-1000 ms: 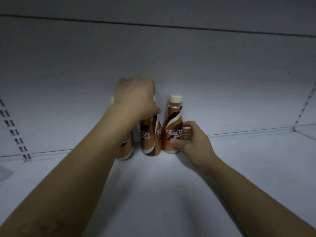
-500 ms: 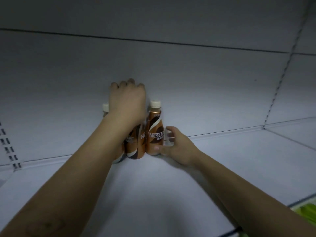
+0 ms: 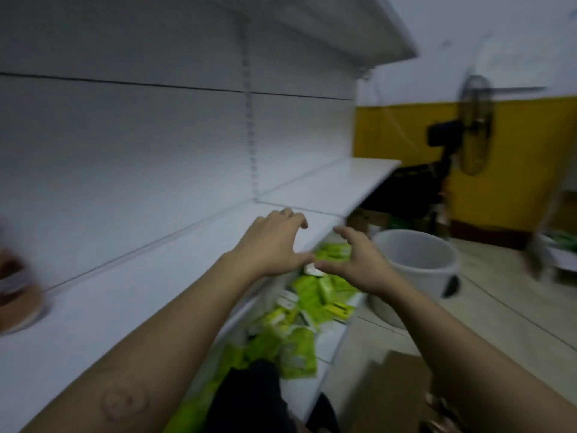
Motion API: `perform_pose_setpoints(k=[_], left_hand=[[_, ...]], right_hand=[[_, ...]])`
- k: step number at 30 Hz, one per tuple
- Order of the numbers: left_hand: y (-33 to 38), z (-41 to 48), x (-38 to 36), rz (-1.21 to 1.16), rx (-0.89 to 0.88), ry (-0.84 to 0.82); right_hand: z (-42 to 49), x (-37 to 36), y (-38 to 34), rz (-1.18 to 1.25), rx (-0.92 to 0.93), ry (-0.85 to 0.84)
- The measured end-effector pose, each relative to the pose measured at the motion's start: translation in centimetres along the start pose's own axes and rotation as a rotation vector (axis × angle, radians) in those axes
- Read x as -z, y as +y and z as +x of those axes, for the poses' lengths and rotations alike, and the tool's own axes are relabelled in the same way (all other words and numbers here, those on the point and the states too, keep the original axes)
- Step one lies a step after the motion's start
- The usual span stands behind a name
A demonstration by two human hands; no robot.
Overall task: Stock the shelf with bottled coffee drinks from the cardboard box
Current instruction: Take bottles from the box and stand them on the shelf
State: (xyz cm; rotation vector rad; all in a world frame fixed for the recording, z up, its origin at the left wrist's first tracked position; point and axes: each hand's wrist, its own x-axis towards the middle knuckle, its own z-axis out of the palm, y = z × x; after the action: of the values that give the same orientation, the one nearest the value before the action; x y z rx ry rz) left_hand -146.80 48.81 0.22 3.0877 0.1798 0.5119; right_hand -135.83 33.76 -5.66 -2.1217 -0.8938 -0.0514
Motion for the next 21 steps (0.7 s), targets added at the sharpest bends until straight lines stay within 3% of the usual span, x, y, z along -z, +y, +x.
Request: perform_pose_setpoints(k=[4, 12, 21], left_hand=[[8.2, 4.4, -7.9, -0.080, -0.141, -0.156], [24.8, 6.1, -22.7, -0.282, -0.300, -0.574], [31.7, 3.5, -39.2, -0.307, -0.189, -1.039]], right_hand=[[-4.3, 4.9, 9.7, -0.130, -0.282, 0.067], [-15.3, 10.5, 25.0, -0.274, -0.900, -0.008], [-23.8, 4.2, 36.2, 0.061, -1.178, -0.142]])
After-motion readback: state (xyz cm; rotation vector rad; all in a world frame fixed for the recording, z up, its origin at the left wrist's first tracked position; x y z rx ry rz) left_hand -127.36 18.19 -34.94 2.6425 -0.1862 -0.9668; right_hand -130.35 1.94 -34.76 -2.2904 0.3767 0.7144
